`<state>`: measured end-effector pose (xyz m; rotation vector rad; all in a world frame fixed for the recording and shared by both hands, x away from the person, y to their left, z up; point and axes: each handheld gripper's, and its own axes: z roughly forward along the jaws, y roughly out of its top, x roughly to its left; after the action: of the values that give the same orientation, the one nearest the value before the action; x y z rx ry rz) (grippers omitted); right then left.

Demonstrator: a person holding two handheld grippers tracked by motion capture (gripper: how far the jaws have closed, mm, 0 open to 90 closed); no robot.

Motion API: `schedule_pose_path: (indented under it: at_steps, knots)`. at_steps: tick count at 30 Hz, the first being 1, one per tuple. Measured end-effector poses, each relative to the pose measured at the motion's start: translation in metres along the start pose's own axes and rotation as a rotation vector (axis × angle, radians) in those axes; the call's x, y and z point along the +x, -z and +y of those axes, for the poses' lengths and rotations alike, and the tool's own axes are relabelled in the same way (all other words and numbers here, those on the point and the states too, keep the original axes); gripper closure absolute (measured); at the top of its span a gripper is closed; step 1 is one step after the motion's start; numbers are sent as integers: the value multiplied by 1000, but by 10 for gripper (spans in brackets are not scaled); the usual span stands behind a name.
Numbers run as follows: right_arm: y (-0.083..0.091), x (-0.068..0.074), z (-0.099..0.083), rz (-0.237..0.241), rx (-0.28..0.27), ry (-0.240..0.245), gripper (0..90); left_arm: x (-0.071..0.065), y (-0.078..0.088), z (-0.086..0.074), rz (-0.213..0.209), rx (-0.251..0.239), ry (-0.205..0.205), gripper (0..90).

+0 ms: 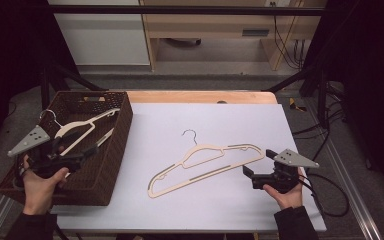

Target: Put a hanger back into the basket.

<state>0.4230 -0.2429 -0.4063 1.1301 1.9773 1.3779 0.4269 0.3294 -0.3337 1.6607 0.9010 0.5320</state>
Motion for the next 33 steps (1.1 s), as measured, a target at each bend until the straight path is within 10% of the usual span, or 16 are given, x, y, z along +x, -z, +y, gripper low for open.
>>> schedule_pose_path:
  at_steps: [12, 33]
  knots:
    - [-2, 2, 2, -4, 1, -1, 7, -42, -28, -6, -70, 23, -50, 88]
    - [-21, 15, 21, 2, 7, -16, 25, -91, -111, -19, -174, 207, -121, 98]
